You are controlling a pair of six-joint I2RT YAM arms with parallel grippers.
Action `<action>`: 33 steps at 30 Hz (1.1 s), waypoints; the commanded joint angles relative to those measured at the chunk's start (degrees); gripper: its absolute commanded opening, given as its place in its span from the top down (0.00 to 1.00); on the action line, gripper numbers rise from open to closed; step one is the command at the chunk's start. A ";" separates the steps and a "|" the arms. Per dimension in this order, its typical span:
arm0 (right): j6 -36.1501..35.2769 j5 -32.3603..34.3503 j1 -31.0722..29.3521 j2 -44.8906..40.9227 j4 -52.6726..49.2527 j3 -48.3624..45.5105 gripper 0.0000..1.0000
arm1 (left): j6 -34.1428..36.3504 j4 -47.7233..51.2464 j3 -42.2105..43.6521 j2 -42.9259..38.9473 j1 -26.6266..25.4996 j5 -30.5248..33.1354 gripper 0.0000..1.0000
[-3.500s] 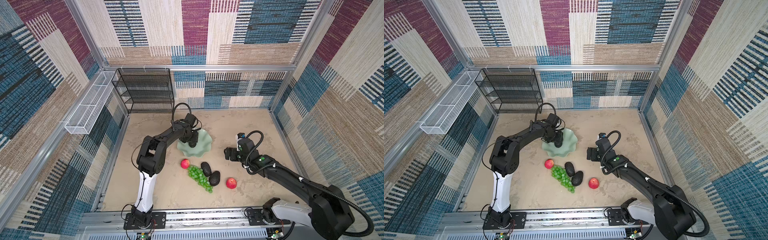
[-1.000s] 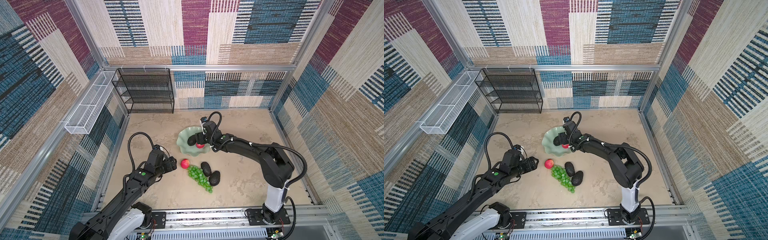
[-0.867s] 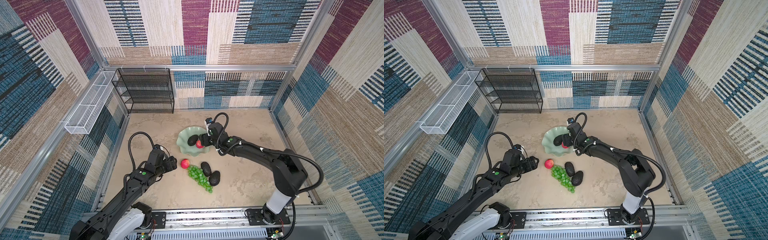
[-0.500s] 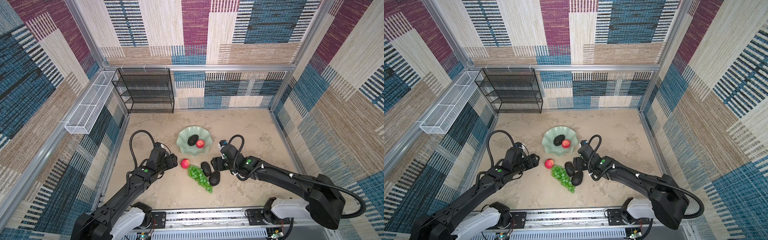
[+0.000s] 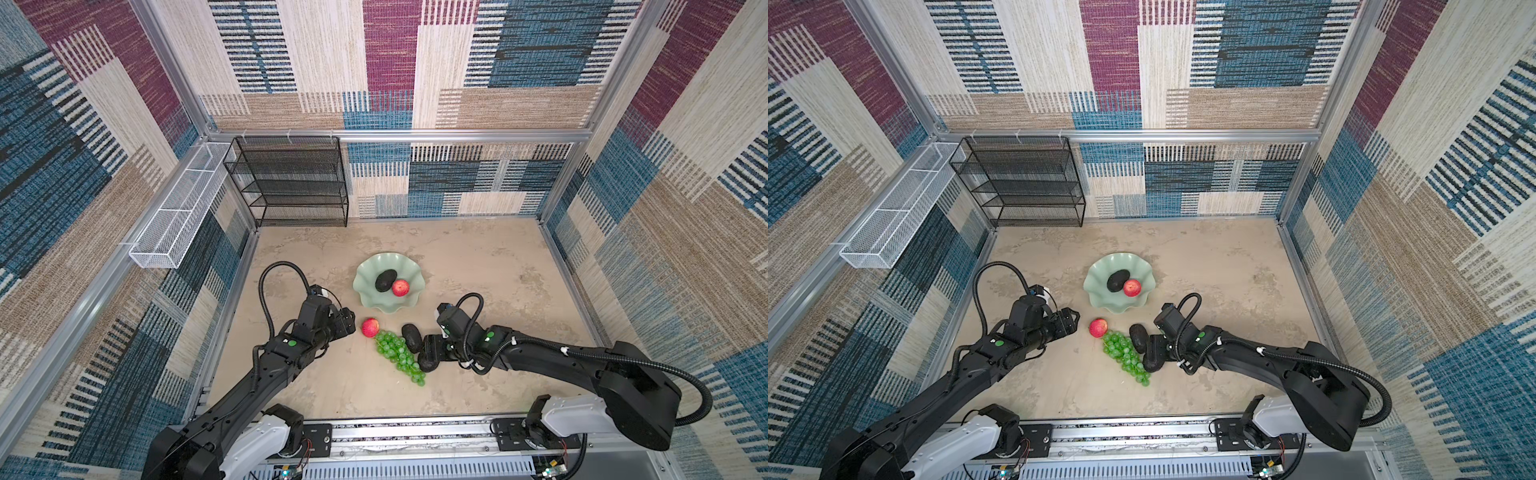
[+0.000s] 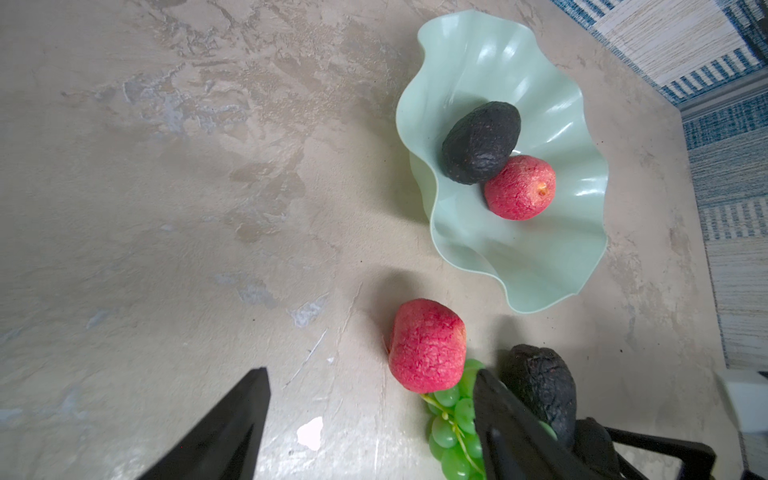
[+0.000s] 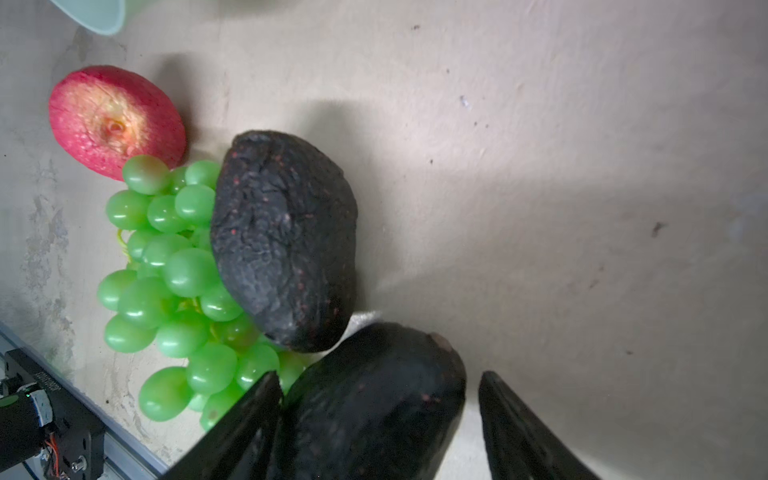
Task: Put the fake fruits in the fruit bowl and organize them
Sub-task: 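Grasp the avocado beside the grapes with the right gripper, then place the avocado into the bowl with the right gripper and open it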
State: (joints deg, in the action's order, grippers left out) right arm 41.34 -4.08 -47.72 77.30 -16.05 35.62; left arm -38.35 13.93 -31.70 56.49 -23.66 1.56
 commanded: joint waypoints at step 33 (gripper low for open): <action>-47.13 3.88 4.28 27.49 9.28 42.12 0.50 | 0.81 4.00 0.33 -3.69 0.02 -0.28 0.20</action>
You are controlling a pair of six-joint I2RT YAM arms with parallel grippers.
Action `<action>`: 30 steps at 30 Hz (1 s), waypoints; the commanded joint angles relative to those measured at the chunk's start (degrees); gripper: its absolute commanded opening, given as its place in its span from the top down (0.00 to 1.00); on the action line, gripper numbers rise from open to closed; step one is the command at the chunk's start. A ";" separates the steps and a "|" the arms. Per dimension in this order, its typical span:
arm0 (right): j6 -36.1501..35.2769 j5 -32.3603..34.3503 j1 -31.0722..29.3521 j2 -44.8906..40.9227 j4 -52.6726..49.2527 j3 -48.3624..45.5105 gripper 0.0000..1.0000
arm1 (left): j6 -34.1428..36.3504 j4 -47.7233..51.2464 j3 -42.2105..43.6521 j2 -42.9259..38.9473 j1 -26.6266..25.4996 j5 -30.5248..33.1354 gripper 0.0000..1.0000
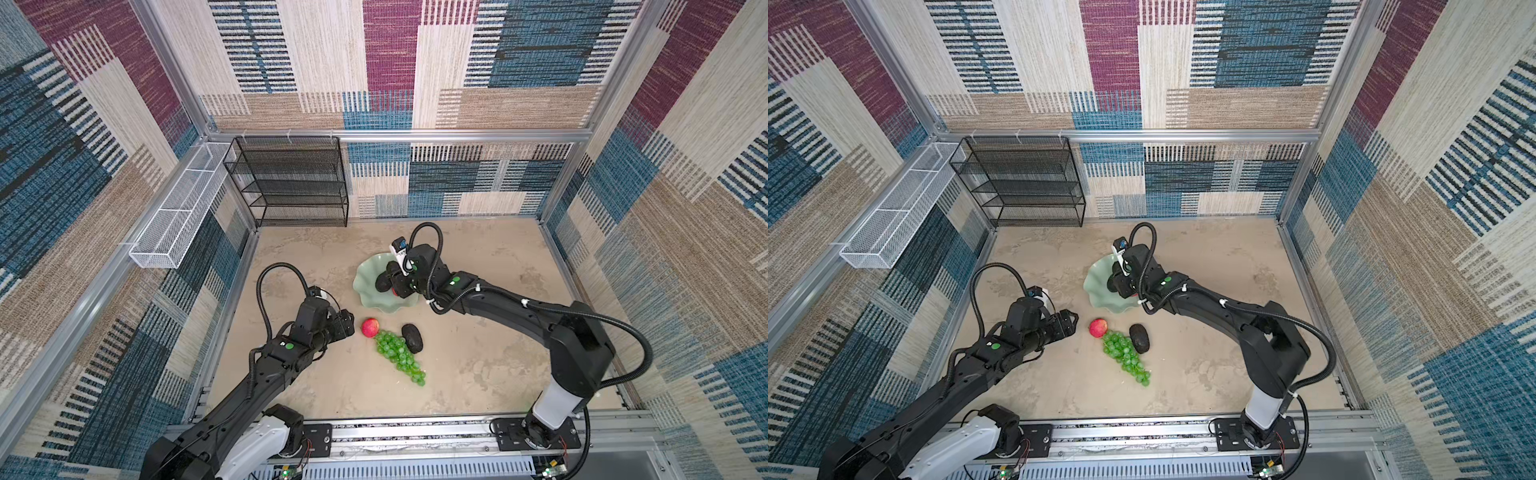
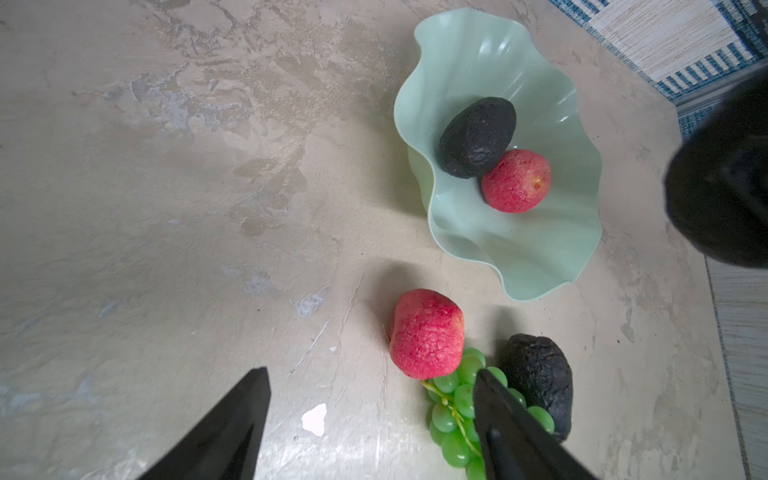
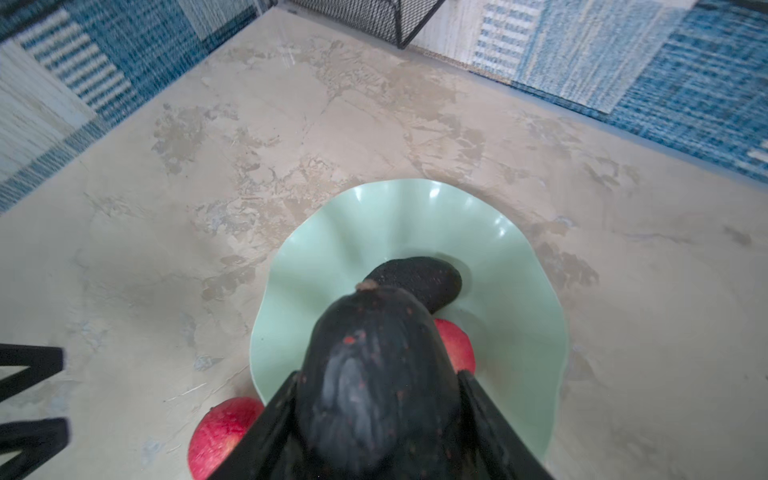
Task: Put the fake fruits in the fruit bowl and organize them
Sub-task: 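Place the avocado into the bowl with the right gripper and open it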
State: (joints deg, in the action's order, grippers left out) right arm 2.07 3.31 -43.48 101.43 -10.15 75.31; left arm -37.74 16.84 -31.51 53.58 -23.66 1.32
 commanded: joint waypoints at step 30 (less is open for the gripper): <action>-1.94 -10.94 6.21 1.83 9.09 -1.54 0.19 | 4.03 -3.29 -3.95 11.91 -3.11 -8.00 0.21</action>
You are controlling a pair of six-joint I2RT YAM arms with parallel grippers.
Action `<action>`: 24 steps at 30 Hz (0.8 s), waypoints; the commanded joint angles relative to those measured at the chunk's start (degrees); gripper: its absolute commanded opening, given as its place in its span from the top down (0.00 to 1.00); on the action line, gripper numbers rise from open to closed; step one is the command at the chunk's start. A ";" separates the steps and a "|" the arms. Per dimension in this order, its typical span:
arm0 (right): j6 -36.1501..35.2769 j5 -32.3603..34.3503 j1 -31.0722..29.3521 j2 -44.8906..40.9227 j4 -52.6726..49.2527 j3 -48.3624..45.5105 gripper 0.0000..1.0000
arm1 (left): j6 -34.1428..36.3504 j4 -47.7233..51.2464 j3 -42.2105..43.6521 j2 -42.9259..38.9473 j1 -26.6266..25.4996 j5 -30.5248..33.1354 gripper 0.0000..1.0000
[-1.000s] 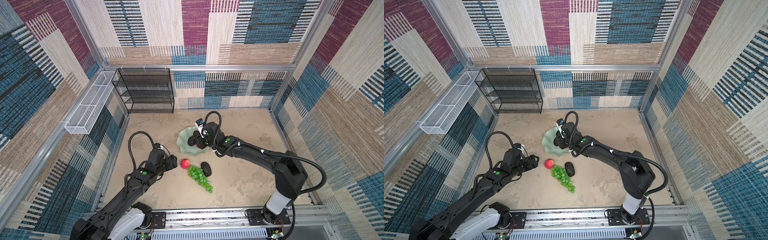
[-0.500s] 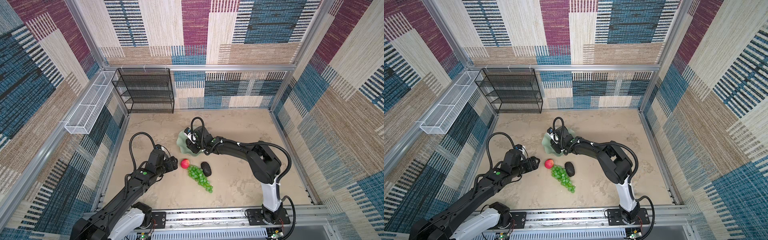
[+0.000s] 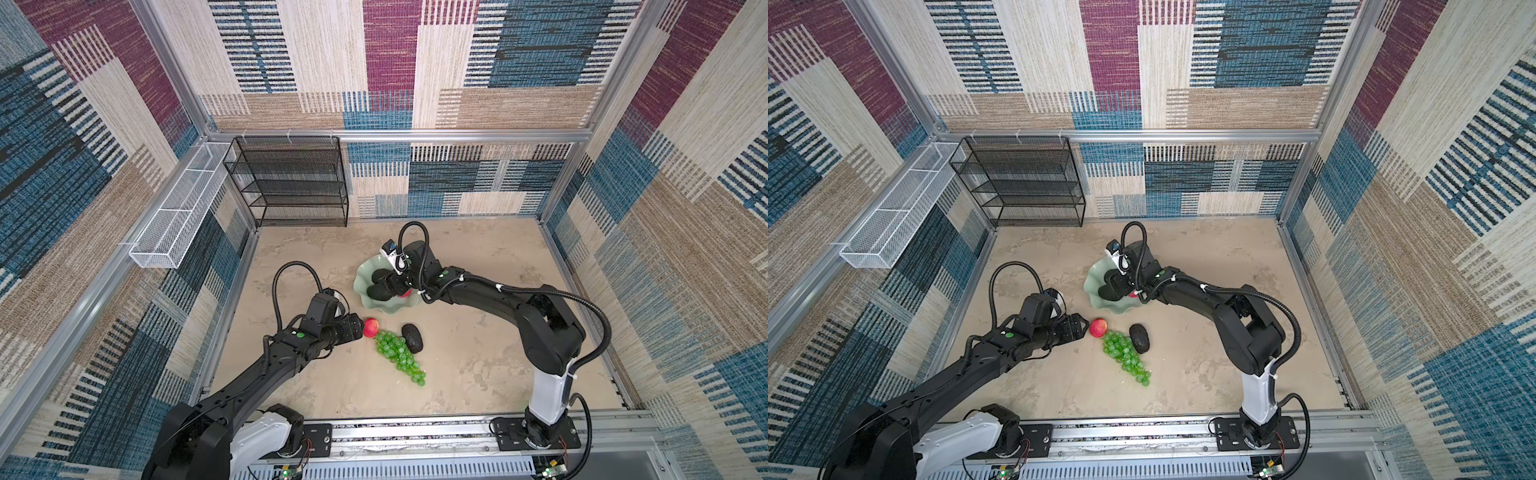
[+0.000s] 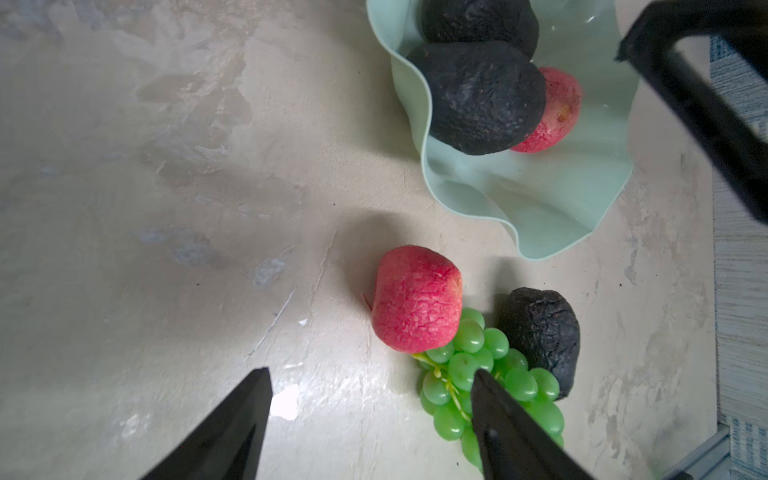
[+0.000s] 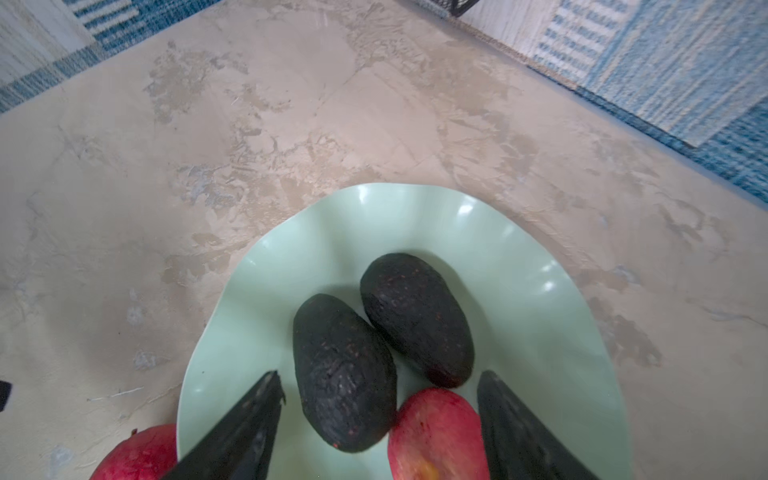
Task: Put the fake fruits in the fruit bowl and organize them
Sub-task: 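Place the avocado into the bowl with the right gripper and open it, then grasp the second red apple with the left gripper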
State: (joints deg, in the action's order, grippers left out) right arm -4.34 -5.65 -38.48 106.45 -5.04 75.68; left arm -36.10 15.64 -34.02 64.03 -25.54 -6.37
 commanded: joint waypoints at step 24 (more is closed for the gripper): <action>13.48 0.11 5.43 -21.73 13.86 -21.76 0.04 | 3.03 -0.09 -10.12 21.67 -6.89 5.64 0.44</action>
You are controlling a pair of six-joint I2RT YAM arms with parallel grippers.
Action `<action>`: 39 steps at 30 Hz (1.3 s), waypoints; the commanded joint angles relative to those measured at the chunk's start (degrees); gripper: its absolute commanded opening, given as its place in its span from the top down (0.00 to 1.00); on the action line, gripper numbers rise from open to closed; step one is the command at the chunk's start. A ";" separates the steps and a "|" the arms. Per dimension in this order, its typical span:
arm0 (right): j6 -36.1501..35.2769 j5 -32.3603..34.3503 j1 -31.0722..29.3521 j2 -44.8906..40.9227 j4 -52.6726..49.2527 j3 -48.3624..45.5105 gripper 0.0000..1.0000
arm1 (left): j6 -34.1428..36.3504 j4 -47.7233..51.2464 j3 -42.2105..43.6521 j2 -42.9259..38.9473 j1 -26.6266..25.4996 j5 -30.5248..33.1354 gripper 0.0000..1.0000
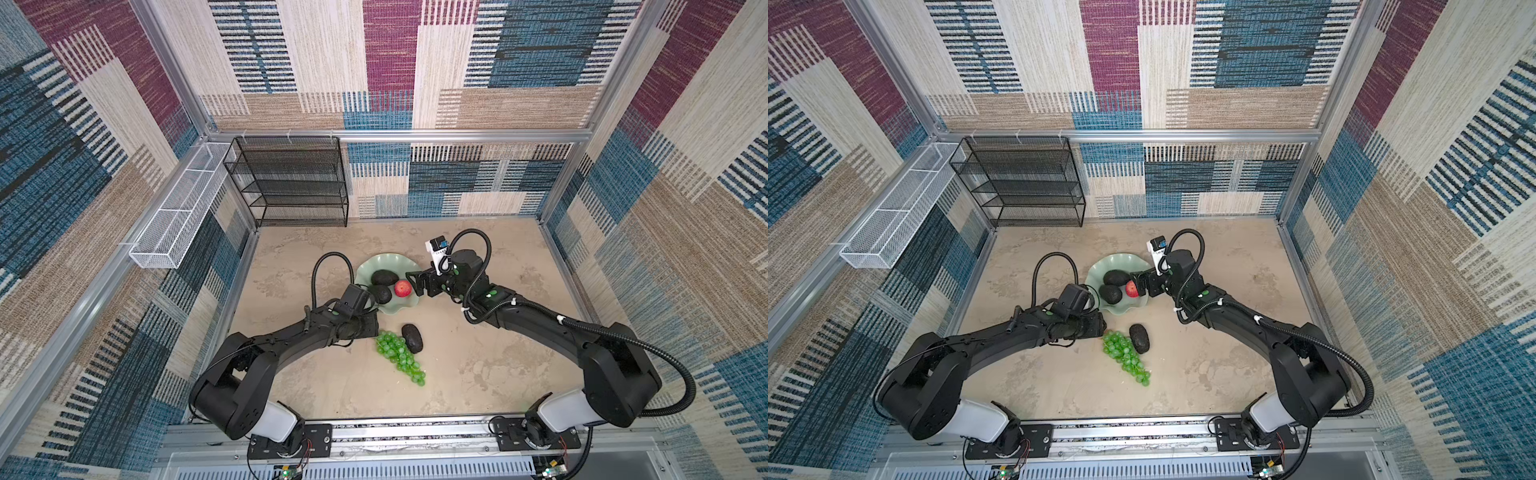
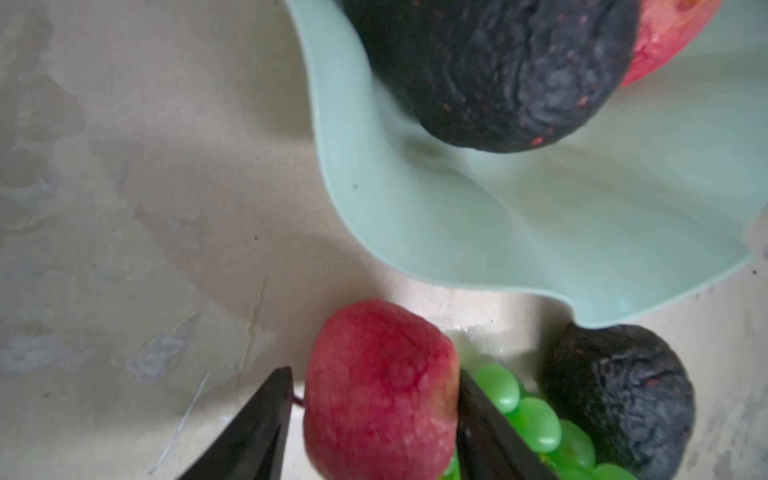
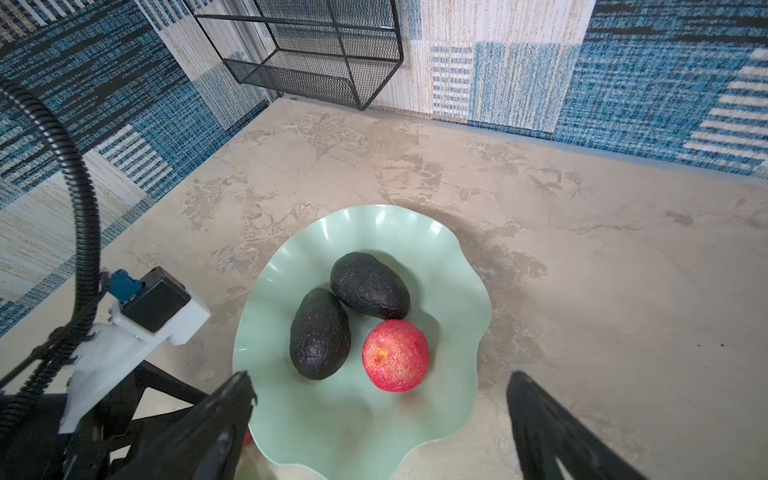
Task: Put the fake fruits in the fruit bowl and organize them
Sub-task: 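Grasp the second red apple with the left gripper, then place the apple in the bowl with left gripper while right grasps last avocado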
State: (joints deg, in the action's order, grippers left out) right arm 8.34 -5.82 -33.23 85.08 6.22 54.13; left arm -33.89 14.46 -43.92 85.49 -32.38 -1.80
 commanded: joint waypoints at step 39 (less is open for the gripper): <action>2.27 4.16 0.71 -1.14 -1.10 -3.73 0.05 | 15.02 13.04 -35.78 20.66 5.08 9.65 0.49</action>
State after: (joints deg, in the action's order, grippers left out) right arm 9.82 -1.34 -32.56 84.16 5.08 50.92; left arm -19.77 26.30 -79.00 105.25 -27.49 6.28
